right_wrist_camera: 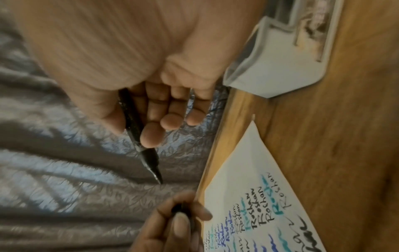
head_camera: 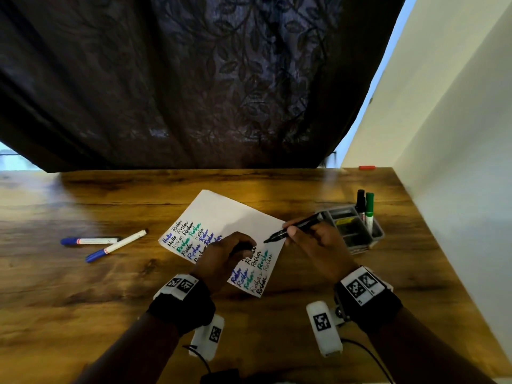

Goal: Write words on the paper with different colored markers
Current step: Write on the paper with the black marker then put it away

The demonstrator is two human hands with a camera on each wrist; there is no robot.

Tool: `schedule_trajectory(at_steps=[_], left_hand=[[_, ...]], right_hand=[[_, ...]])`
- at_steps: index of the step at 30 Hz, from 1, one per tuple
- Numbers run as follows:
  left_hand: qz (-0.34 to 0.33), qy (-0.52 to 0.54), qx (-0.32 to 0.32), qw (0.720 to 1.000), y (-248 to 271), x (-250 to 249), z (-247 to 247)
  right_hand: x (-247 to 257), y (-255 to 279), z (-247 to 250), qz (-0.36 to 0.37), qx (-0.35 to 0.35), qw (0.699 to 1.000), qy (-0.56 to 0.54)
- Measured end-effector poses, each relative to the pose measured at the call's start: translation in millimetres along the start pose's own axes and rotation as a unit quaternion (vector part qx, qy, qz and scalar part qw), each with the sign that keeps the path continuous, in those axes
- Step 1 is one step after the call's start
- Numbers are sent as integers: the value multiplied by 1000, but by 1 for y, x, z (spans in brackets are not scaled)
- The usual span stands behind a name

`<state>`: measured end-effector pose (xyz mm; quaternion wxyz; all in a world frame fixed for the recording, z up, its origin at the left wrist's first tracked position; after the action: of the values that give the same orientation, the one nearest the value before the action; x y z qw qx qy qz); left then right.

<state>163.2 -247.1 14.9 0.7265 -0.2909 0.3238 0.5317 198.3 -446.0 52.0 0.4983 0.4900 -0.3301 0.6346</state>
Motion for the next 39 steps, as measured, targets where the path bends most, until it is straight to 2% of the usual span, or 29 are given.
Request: schedule_trajectory(at_steps=[6,16,21,26,29,33,36,39], left_hand=[[6,5,12,1000,-6,-10,-5],[-29,-7,23,999,-10,-20,-20],[-22,3,42,999,-16,-26,-22],[-37,2,31,999,-28,-35,-22],[-43,17,-1,999,-37,-41,-20],[-141,-33,-73,987,-43,-66,-9],[-142,10,-96,985,-49,-68,-9],[-161,-54,-110,979,-49,-81,-7]], right_hand=[[7,-1,-6,22,-1,1000,5],[-2,-2,-13,8,7,999,51],[-3,-7,-9,-12,6,998,59],[10,-14,1,20,-17,999,43],[18,-15,9,28,-40,998,28],[25,-14,19,19,-68,997,-37],[30,-14,22,13,-77,995,-61],[30,-14,25,0,-92,992,-87]])
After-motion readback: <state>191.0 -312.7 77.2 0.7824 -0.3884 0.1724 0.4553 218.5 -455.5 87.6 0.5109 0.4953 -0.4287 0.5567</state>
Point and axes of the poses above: each hand's wrist, its own y-axis away from the middle knuckle, its own z-axis out of the back of the hand, x = y × z, the point moved 8 cm from there along -y, towards the middle knuckle, and after that the axes turned 9 degrees about -z, right-handed, at the moved point
